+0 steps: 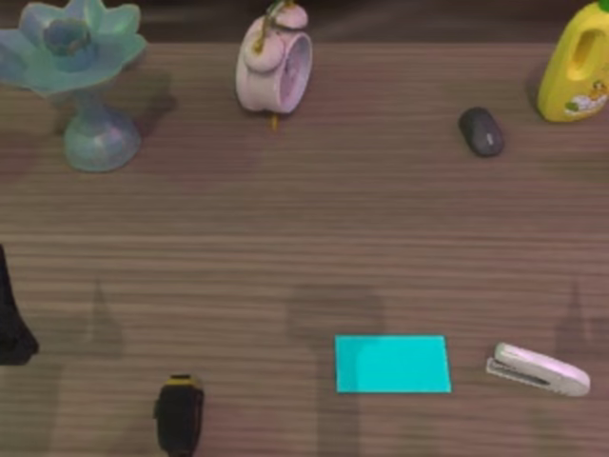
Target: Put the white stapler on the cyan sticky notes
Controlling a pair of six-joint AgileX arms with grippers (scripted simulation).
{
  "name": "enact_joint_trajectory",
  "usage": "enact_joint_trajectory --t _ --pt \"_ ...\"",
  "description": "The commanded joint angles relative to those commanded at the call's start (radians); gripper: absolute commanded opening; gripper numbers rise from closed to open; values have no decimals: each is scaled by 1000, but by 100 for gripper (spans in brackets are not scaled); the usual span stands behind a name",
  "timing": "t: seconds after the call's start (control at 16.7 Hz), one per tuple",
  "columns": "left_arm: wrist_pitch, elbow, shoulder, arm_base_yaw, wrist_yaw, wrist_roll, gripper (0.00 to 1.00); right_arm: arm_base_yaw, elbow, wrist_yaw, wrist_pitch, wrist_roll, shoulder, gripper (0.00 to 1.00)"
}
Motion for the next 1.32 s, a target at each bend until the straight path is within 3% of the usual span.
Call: enact_joint_trajectory --t 0.24,0.48,1.32 --pt "0 0 0 0 0 0 100 14 32 -2 -28 -19 32 100" --pt "0 0 0 0 0 0 100 84 201 -4 -175 -118 224 100" --pt "0 0 0 0 0 0 100 438 1055 6 -983 -656 1467 100"
